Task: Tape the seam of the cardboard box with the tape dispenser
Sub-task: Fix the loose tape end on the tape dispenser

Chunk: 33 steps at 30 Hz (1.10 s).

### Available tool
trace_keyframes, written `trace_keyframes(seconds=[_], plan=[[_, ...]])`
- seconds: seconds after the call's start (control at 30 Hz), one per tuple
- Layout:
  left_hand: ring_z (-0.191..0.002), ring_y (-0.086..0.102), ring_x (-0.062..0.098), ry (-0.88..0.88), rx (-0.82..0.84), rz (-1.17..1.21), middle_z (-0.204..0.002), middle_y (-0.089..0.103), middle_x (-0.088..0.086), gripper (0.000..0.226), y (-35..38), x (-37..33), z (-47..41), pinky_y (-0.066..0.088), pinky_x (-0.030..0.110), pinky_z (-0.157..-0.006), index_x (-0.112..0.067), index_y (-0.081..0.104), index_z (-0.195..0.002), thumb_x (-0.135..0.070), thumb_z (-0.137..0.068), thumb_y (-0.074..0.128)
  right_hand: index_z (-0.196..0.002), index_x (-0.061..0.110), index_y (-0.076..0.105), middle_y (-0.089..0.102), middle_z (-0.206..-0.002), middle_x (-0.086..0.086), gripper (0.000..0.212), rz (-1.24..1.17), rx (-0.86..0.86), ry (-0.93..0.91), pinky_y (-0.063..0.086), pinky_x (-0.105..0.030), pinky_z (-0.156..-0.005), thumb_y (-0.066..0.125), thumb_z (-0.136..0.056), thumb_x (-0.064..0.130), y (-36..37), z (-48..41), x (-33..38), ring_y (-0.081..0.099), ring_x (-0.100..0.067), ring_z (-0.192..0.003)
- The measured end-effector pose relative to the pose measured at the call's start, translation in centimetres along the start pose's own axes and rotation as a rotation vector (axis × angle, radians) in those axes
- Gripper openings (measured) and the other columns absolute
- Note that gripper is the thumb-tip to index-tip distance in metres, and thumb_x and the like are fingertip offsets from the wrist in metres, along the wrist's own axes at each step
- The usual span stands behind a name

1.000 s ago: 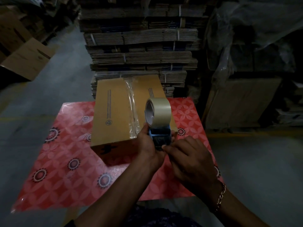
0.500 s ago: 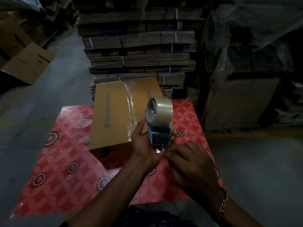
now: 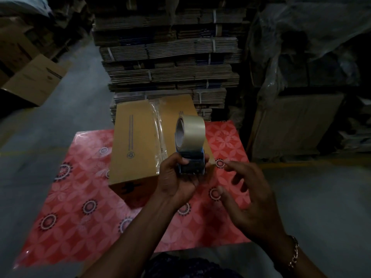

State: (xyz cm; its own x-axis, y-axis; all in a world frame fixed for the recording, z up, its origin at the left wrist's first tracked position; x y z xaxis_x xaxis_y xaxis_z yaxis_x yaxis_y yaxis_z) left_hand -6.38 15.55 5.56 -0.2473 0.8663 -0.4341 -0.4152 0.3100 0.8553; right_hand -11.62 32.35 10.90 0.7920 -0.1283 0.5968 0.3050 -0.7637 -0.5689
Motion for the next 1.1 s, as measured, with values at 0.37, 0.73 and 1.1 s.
trace_keyframes(seconds=[0.37, 0.73, 1.1], plan=[[-0.087, 0.063, 0.033, -0.005, -0.012, 0.033, -0.097, 0.064, 0.024, 0.050, 2.1, 0.2, 0.3, 0.057, 0.034, -0.075, 0.007, 0.062, -0.116, -0.012, -0.071, 0.052, -0.129, 0.014, 0.053, 0.058, -0.122, -0.010, 0.049, 0.122, -0.025, -0.195, 0.052, -0.035, -0.088, 0.071, -0.083, 0.012, 2.5, -0.7, -0.8, 0.061, -0.027, -0.106], [-0.091, 0.061, 0.031, -0.029, -0.053, 0.023, -0.099, 0.062, 0.022, 0.045, 2.1, -0.1, 0.8, 0.049, 0.035, -0.080, 0.004, 0.061, -0.114, -0.015, -0.074, 0.051, -0.100, 0.006, 0.076, 0.067, -0.104, -0.012, 0.016, 0.049, -0.028, -0.214, 0.051, -0.042, -0.073, 0.075, -0.083, 0.004, 2.0, -2.5, -1.0, 0.063, -0.029, -0.090], [-0.088, 0.061, 0.025, -0.071, -0.066, 0.019, -0.099, 0.062, 0.012, 0.037, 1.9, 0.3, 0.9, 0.044, 0.035, -0.086, -0.004, 0.065, -0.108, -0.021, -0.077, 0.055, -0.131, 0.016, 0.052, 0.062, -0.122, -0.015, 0.053, 0.160, 0.029, -0.284, 0.052, -0.039, -0.079, 0.073, -0.082, 0.010, 2.8, -2.5, -1.2, 0.061, -0.029, -0.100]])
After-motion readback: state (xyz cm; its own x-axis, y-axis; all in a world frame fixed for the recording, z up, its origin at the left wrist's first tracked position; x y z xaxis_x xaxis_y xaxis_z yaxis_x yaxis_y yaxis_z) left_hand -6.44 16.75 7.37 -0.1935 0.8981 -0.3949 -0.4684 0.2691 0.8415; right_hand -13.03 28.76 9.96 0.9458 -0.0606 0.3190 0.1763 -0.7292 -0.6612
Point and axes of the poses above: each hand's wrist, its own z-axis away from the middle knuckle, its own y-axis out of the palm, x = y × z, the point moved 4 cm from there along -z, towards the middle knuckle
